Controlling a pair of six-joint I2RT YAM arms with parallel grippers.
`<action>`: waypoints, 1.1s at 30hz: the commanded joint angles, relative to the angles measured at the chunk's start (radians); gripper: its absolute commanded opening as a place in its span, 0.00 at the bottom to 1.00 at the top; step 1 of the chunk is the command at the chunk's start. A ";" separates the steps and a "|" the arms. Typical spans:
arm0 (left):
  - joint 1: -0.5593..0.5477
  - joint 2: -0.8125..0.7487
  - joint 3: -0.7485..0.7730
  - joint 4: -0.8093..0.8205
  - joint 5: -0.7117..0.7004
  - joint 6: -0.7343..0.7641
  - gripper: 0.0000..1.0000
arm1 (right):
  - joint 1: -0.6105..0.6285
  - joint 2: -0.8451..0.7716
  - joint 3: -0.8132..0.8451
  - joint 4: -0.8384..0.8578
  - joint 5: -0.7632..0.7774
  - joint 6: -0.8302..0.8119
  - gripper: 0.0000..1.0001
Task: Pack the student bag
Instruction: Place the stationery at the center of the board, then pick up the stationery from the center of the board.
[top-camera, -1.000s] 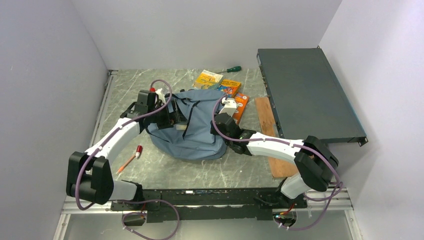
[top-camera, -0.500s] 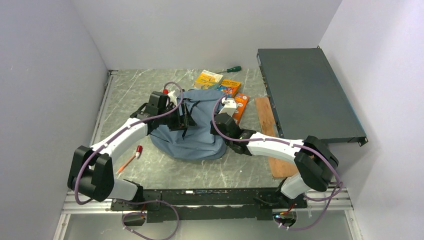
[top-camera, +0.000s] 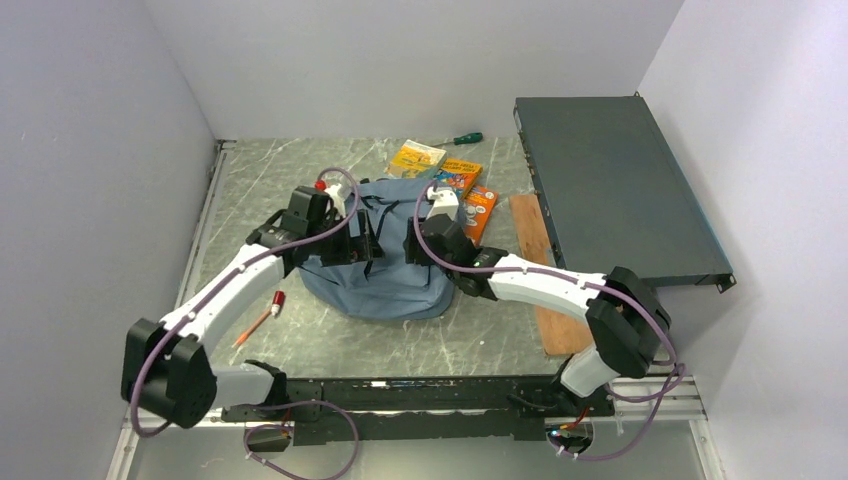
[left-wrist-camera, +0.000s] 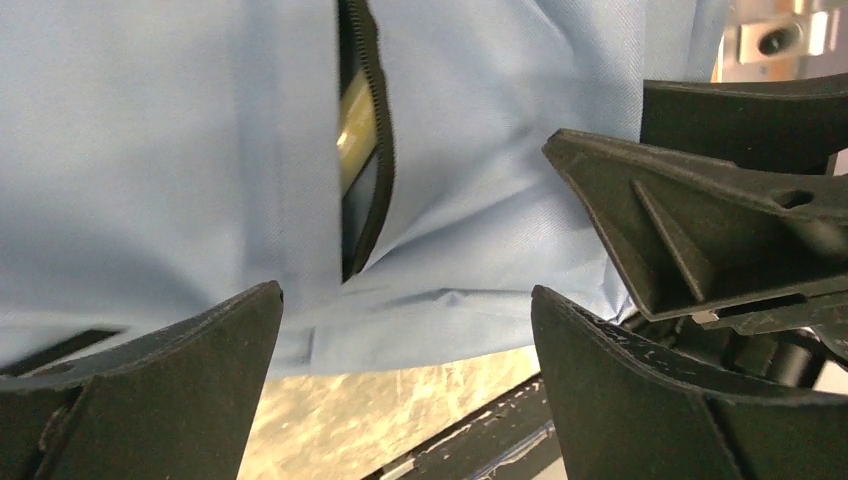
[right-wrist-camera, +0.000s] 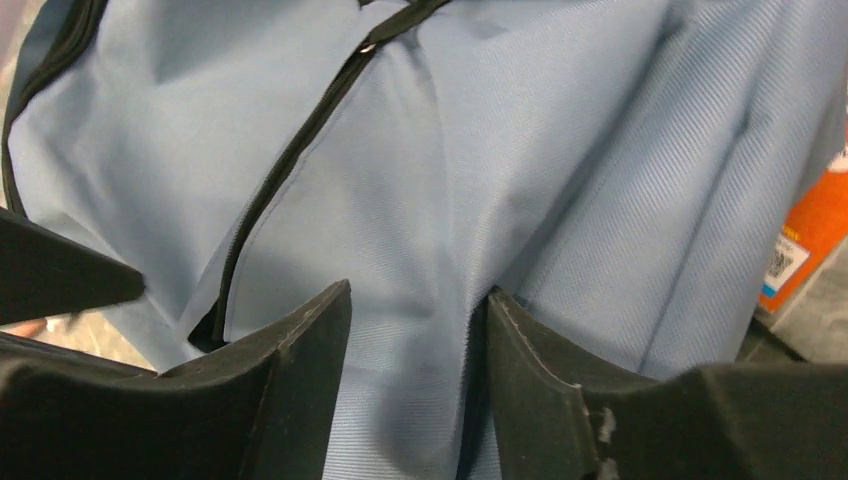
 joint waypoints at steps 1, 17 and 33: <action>0.006 -0.125 0.121 -0.240 -0.229 0.102 1.00 | -0.009 0.013 0.112 -0.103 -0.113 -0.112 0.61; 0.319 -0.191 0.192 -0.573 -0.391 -0.005 1.00 | -0.022 -0.215 0.254 -0.481 -0.170 -0.151 0.83; 0.589 -0.274 -0.301 -0.117 -0.345 -0.128 0.73 | -0.022 -0.447 -0.135 -0.129 -0.389 -0.147 0.70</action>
